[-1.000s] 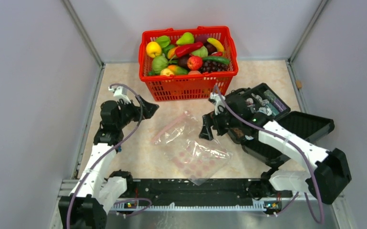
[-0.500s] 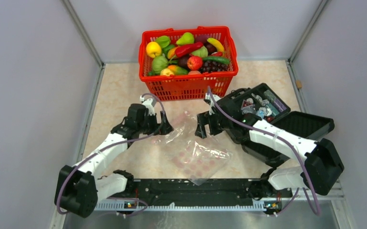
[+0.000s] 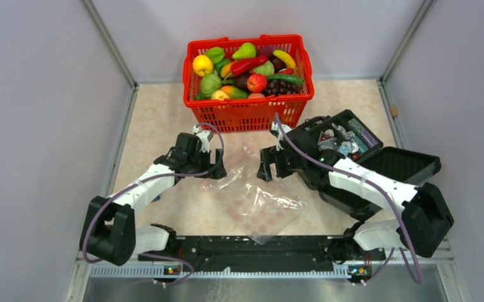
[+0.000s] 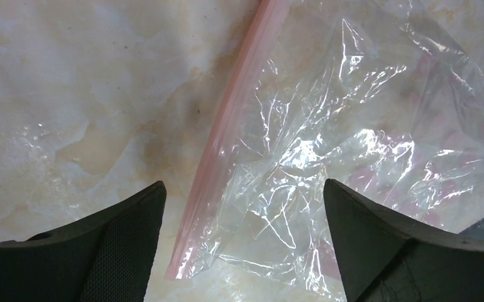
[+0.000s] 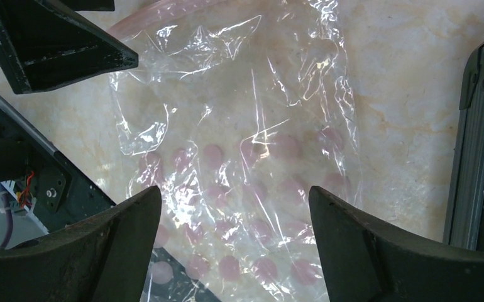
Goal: Place the food in the zip-top bag and seal the zipper
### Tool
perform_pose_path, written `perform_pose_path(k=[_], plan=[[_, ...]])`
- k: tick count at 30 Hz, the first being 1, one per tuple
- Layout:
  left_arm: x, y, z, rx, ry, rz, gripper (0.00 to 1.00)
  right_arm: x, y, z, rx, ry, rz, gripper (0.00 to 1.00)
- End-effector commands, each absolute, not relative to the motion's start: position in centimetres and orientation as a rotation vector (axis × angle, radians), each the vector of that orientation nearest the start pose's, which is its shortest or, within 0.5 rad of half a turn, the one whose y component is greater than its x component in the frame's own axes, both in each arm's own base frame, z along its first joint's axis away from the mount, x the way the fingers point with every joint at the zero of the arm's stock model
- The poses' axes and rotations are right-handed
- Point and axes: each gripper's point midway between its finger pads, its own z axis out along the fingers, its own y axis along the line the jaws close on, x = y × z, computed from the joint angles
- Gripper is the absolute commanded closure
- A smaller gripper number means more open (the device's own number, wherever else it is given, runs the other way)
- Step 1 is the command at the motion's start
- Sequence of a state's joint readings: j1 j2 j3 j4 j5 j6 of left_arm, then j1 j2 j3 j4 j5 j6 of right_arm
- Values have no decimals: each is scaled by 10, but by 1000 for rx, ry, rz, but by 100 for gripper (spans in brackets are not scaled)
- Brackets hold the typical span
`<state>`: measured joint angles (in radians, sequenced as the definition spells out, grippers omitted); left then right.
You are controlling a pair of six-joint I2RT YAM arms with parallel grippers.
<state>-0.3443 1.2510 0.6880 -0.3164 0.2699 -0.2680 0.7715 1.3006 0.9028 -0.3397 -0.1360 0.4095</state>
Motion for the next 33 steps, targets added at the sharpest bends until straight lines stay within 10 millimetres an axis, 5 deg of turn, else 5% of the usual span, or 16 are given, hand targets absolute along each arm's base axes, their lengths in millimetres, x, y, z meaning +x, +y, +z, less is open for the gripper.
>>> perform_pose_path(k=[1,8,13,18,22,28,33], plan=[[284,-157,84,274,2444,-563,6,228,282,140,-495,2342,755,14],[302,-179,89,336,2414,-719,17,230,278,140,-493,2343,726,15],[303,-180,74,349,2478,-748,20,230,274,140,-472,2337,711,16],[300,-185,71,357,2477,-801,36,232,271,140,-451,2329,690,18],[295,-187,73,373,2473,-828,58,236,268,142,-414,2320,670,20],[282,-195,78,428,2462,-928,74,240,265,147,-361,2295,669,22],[274,-199,72,438,2482,-977,68,243,262,148,-311,2278,661,22]])
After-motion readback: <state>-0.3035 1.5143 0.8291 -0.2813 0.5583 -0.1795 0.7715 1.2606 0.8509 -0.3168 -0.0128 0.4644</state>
